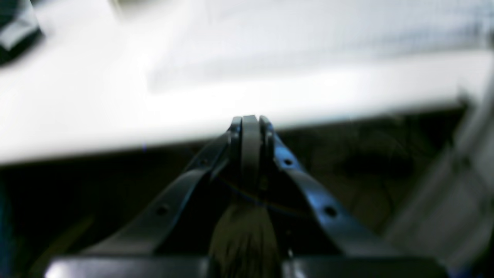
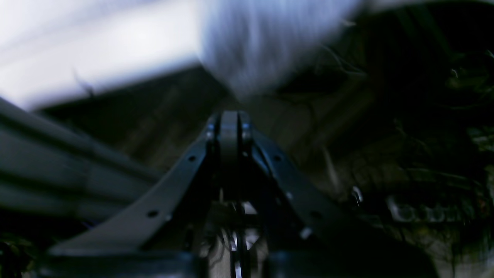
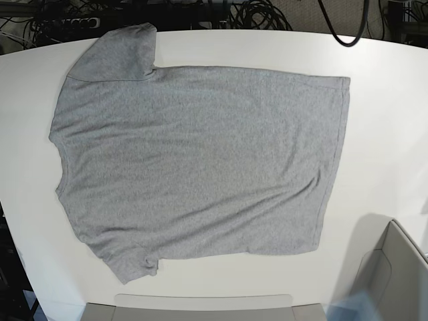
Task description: Fold the T-shirt properly
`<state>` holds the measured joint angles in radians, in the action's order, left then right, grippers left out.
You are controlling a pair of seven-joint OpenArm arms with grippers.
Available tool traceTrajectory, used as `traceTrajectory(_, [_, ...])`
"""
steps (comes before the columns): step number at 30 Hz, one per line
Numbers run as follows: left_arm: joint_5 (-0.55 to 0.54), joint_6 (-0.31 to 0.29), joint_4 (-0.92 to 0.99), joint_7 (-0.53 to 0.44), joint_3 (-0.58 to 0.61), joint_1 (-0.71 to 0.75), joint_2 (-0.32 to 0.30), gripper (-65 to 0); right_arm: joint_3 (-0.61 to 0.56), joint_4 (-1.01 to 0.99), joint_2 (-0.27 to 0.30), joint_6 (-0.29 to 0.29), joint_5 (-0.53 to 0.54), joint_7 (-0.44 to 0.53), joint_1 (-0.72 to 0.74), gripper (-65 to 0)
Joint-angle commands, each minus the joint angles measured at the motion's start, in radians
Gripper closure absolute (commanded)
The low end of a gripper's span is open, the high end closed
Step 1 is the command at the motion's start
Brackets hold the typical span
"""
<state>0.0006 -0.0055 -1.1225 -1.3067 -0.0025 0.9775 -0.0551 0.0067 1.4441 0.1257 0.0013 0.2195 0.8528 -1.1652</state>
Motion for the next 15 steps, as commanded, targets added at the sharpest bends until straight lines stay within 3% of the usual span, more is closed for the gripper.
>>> traceTrajectory(1, [-0.003, 0.003, -0.047, -0.018, -0.003, 0.044, -0.001, -0.6, 0.003, 0.063, 0.030, -0.002, 0.031, -0.008, -0.055, -0.2])
traceTrajectory(6, [-0.003, 0.003, -0.222, 0.095, -0.003, 0.067, -0.001, -4.8, 0.036, 0.297, 0.114, -0.002, 0.148, -0.175, -0.108, -0.3])
traceTrajectory(11, [-0.001, 0.003, -0.368, 0.206, -0.003, 0.077, -0.001, -6.1, 0.166, 0.439, 0.125, -0.002, 0.217, -0.315, -0.144, -1.6])
traceTrajectory(13, [-0.001, 0.003, -0.408, 0.240, -0.003, 0.088, -0.001, -6.1, 0.215, 0.467, 0.117, -0.004, 0.251, -0.361, -0.144, -6.6])
traceTrajectory(15, [-0.001, 0.002, -0.451, 0.292, -0.003, 0.090, -0.001, -6.1, 0.256, 0.475, 0.088, -0.004, 0.343, -0.406, -0.144, -16.2])
